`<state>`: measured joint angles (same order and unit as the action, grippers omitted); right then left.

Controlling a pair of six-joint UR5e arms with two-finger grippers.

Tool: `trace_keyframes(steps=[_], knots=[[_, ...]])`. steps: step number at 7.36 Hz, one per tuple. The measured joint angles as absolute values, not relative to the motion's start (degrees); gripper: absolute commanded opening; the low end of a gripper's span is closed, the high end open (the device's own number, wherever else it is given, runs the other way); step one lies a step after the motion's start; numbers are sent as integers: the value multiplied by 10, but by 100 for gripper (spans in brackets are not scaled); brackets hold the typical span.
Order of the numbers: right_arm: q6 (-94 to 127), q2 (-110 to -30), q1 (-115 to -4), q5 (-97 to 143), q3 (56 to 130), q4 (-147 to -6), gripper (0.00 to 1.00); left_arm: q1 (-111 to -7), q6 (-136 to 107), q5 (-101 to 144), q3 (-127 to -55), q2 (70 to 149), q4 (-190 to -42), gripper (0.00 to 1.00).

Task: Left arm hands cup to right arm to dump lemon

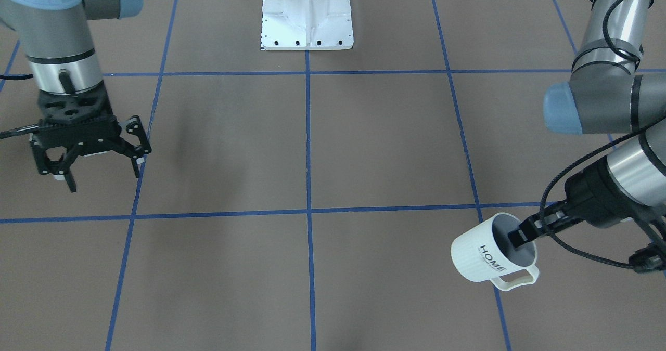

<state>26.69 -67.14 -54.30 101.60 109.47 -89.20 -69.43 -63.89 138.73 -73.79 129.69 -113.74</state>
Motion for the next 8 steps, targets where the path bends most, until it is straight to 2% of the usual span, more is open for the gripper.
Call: trace_keyframes(steps=[1, 4, 6, 8], knots=[[213, -671, -591, 1079, 1078, -929, 100, -703, -560, 1361, -761, 1269, -1083, 0], [77, -673, -684, 1185, 1038, -1023, 100, -704, -325, 1269, -900, 1187, -823, 0], [47, -698, -714, 1227, 1042, -1058, 100, -701, -273, 1261, -953, 1111, -780, 0], [43, -740, -738, 1259, 1057, -1061, 100, -699, -269, 1276, -972, 1044, -818, 0]])
